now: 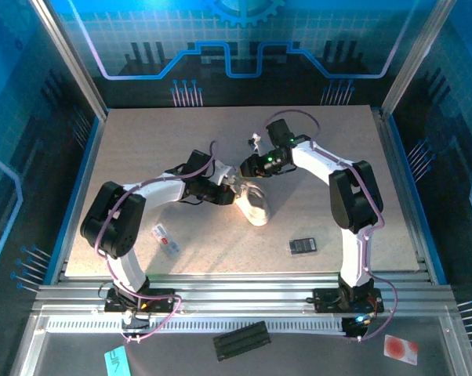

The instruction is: Tie the shoes

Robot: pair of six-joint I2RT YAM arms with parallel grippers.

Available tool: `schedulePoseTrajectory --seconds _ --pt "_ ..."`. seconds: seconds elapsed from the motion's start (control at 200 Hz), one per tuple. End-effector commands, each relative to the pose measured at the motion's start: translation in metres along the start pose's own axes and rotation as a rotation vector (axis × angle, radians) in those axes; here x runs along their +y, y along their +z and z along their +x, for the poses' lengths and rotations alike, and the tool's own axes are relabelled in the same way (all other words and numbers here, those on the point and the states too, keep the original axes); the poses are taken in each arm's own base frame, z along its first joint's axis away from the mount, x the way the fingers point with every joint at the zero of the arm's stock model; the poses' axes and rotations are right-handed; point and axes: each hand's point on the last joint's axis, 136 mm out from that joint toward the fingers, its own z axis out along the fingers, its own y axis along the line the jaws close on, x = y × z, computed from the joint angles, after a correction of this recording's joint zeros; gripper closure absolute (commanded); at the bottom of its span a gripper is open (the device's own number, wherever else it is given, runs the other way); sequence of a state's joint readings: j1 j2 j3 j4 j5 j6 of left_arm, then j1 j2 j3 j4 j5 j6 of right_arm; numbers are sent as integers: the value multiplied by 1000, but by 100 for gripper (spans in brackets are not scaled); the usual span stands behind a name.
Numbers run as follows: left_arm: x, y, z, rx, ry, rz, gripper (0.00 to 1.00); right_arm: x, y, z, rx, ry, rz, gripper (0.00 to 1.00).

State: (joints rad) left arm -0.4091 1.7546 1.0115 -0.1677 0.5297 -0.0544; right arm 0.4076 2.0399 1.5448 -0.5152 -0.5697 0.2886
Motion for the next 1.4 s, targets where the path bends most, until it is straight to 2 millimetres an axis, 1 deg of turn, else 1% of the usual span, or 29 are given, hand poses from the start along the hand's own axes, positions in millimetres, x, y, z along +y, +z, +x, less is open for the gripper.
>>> schedulePoseTrajectory --seconds 0.0,0.165,0.285,0.36,0.445,0.57,0.725,0.876,0.926,1.011,1.121,1.176,1.291,1.396 --pt "-9 -8 -8 -46 33 4 100 8 2 4 24 12 -32 62" --pt "-14 -13 -11 -81 64 11 99 6 6 6 22 26 -46 67" --pt "-14 -15 -12 -108 72 7 82 4 9 7 17 44 -52 72" --pt "-14 -18 -13 -135 70 2 74 3 10 7 15 48 -49 76" --pt "-15 -21 -15 -168 63 3 68 2 10 7 10 50 -46 79" --pt "-16 -25 -16 -223 58 9 62 1 8 7 1 55 -45 84" --pt "-15 -31 -15 -301 56 3 60 0 6 7 -10 60 -44 89" --pt "-9 -35 -10 -416 -5 0 56 -2 4 5 -15 65 -44 92" --pt "-9 -34 -9 -440 -21 -4 55 -3 5 6 -14 66 -44 93" --pt "-16 -29 -6 -474 -14 7 54 -3 4 6 -17 68 -42 94" --pt "-27 -22 -10 -528 12 42 54 -5 3 6 -26 74 -41 95" --pt "-30 -20 -12 -558 11 55 54 -5 3 6 -29 77 -43 95" --pt "-28 -19 -18 -618 -2 51 55 -7 3 6 -30 83 -44 96" --pt "-19 -18 -18 -631 -33 13 55 -8 2 6 -35 88 -44 96"
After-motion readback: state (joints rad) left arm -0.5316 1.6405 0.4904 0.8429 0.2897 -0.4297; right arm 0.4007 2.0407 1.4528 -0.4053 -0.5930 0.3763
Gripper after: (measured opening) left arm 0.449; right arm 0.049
